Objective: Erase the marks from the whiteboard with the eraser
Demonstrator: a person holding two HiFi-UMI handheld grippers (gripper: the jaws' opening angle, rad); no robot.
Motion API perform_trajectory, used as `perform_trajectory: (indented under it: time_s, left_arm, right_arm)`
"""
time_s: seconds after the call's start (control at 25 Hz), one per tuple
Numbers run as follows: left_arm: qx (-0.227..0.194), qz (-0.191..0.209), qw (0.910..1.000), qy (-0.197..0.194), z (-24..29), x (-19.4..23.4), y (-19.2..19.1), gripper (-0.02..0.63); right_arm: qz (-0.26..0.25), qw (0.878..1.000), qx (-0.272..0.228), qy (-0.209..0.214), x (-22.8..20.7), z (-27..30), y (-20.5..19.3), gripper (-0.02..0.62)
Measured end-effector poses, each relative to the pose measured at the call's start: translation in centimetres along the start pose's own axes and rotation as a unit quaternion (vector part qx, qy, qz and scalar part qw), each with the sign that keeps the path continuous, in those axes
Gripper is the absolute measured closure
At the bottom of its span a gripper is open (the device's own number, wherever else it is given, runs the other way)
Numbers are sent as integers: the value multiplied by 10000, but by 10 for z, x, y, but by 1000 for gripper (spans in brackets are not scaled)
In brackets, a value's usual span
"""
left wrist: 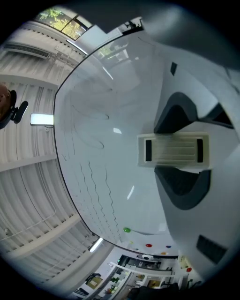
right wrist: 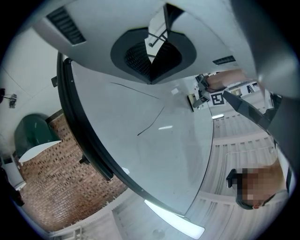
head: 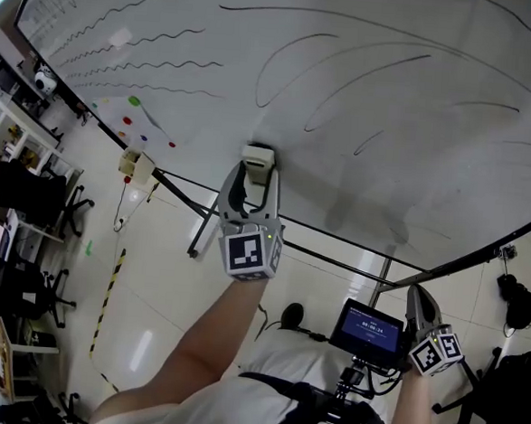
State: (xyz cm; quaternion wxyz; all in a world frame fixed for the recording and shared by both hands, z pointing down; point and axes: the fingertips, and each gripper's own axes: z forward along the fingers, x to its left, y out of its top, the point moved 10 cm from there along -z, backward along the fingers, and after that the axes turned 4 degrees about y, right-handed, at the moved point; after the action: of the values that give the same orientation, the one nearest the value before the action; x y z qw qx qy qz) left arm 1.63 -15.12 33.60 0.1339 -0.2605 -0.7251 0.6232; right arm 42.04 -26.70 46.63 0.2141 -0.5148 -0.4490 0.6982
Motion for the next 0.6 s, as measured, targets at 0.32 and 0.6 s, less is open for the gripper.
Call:
perform_trajectory:
  time_s: [0.32,0.6]
  left_arm:
    - [3,97,9964,-845,-25,-120,1,362]
    - [82,389,9882,-1477,-45,-187,-15,362]
  right_arm:
    - [76,9998,77,165,-25,-21,5,578]
    - [75,9997,161,153,-47,-49,14,578]
